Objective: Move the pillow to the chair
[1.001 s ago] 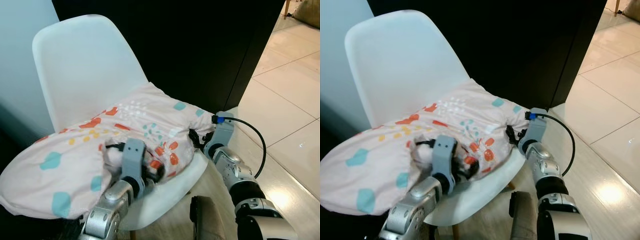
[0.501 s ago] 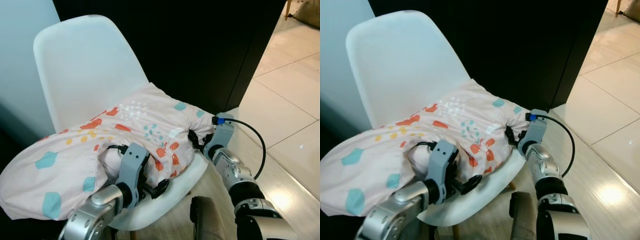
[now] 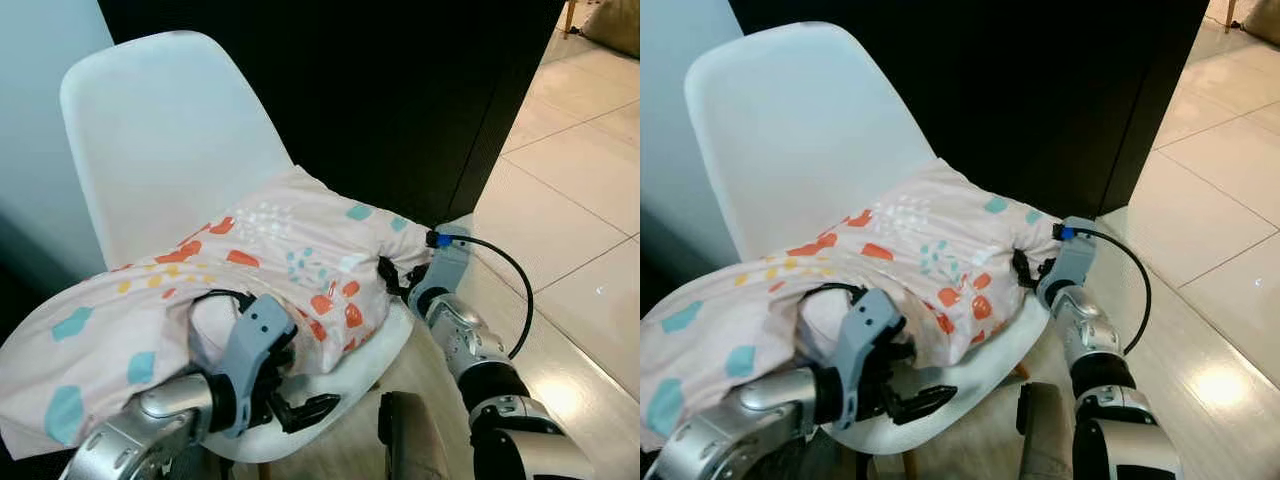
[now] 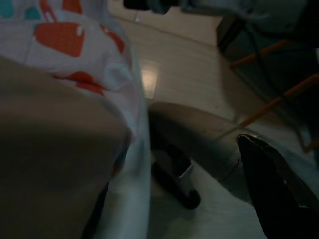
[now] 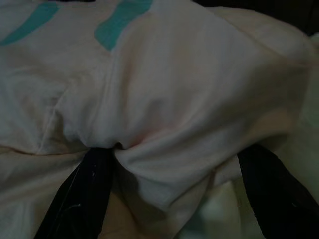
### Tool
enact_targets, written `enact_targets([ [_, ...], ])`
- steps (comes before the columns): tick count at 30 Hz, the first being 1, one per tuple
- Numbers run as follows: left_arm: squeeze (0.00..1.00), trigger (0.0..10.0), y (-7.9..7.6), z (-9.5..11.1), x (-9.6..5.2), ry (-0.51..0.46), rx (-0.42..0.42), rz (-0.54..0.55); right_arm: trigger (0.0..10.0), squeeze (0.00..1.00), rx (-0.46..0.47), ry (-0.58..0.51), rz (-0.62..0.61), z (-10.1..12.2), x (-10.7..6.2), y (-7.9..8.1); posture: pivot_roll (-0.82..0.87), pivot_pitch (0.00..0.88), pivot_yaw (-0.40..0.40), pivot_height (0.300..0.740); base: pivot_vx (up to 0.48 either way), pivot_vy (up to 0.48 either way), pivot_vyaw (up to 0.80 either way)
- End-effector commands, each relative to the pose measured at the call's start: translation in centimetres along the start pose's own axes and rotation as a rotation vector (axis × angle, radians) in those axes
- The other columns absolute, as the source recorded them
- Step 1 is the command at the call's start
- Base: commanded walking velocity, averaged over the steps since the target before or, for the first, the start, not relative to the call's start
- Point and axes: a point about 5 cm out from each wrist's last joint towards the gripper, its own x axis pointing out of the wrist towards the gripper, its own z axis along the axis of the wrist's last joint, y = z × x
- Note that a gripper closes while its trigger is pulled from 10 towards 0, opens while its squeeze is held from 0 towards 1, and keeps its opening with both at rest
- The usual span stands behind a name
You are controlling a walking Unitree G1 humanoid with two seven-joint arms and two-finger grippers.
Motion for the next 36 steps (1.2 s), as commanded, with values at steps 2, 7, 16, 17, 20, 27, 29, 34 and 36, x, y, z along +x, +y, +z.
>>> enact_targets([
  [2, 0.00, 10.0, 0.1, 0.8, -0.7, -0.023, 0.024, -0.007, 10.0, 0.96, -0.019, -0.018, -0.034, 0.5, 0.1, -0.3, 0.01, 0.124, 0.012, 0.525, 0.000, 0.000, 0.00],
  [7, 0.00, 10.0, 0.4, 2.8, -1.2, -0.152, 0.012, 0.013, 10.0, 0.00, -0.068, -0.022, -0.077, 0.5, 0.0, -0.8, 0.01, 0.125, 0.010, 0.525, 0.000, 0.000, 0.00],
  [16, 0.00, 10.0, 0.9, 5.7, -2.0, -0.332, -0.022, 0.053, 10.0, 0.00, -0.116, -0.020, -0.138, 0.7, 0.0, -1.6, 0.02, 0.125, 0.005, 0.525, 0.000, 0.000, 0.00],
  [17, 0.00, 10.0, 1.2, 5.7, -2.0, -0.332, -0.022, 0.074, 10.0, 0.00, -0.122, -0.028, -0.133, 0.8, 0.0, -1.5, 0.02, 0.125, 0.003, 0.525, 0.000, 0.000, 0.00],
  [20, 0.00, 10.0, 1.7, 5.7, -2.0, -0.329, -0.027, 0.123, 10.0, 0.00, -0.147, -0.099, -0.153, 1.7, -0.1, -1.5, 0.02, 0.125, 0.002, 0.525, 0.000, 0.000, 0.00],
  [27, 0.00, 10.0, 2.8, 6.1, -1.8, -0.370, -0.062, 0.236, 10.0, 0.00, 0.201, -0.382, -0.031, 6.1, -0.6, -0.9, 0.02, 0.128, -0.002, 0.525, 0.000, 0.000, 0.00],
  [29, 0.00, 10.0, 3.2, 6.6, -1.8, -0.397, -0.059, 0.281, 10.0, 0.00, 0.224, -0.381, 0.011, 6.2, -0.6, -0.7, 0.02, 0.128, -0.003, 0.525, 0.000, 0.000, 0.00],
  [34, 0.00, 10.0, 4.5, 8.1, -2.0, -0.509, -0.090, 0.405, 10.0, 0.00, 0.203, -0.369, 0.162, 6.2, -0.6, 1.1, 0.02, 0.128, -0.004, 0.525, 0.000, 0.000, 0.00],
  [36, 0.00, 10.0, 4.6, 8.6, -2.0, -0.533, -0.067, 0.443, 10.0, 0.00, 0.072, -0.280, 0.255, 4.8, -0.3, 2.7, 0.02, 0.127, -0.001, 0.525, 0.000, 0.000, 0.00],
])
